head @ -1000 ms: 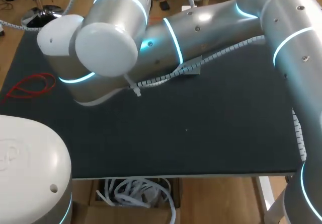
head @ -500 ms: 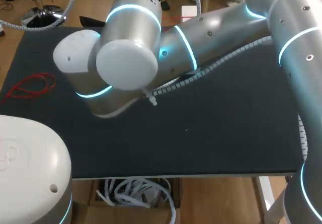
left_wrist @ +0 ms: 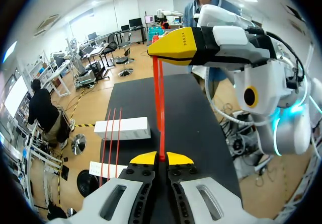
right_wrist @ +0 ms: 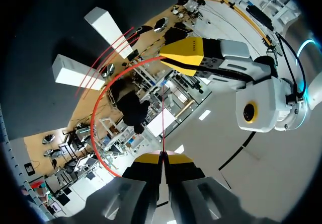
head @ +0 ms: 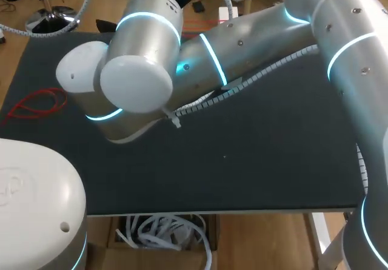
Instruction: Grab the tape and strap the tape.
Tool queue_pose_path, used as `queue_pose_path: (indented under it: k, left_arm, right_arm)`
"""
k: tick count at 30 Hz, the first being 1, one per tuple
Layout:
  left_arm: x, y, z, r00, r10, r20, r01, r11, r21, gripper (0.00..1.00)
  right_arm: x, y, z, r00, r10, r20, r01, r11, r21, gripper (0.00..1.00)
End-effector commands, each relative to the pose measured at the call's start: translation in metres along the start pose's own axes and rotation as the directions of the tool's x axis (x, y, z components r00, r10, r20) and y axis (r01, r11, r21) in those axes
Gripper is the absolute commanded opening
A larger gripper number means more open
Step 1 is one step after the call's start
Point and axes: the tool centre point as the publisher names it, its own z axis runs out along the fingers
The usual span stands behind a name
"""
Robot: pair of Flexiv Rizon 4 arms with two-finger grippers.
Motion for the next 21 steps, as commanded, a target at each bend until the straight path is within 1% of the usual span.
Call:
queue_pose_path:
  k: [1, 10, 21]
  left_arm:
    - [0.000, 0.000, 0.000, 1.000, -0.001, -0.001, 0.001, 1.000, -0.002, 0.00]
    - [0.000, 0.000, 0.000, 1.000, -0.001, -0.001, 0.001, 1.000, -0.002, 0.00]
    - [0.000, 0.000, 0.000, 1.000, -0.001, -0.001, 0.001, 1.000, -0.002, 0.00]
  right_arm:
    - [-0.003, 0.007, 0.000, 1.000, 0.004, 0.000, -0.004, 1.000, 0.003, 0.00]
    - [-0.006, 0.019, -0.004, 1.000, 0.019, 0.001, -0.019, 1.000, -0.023, 0.00]
    - [-0.005, 0.021, 0.001, 1.000, 0.008, -0.002, -0.008, 1.000, -0.013, 0.00]
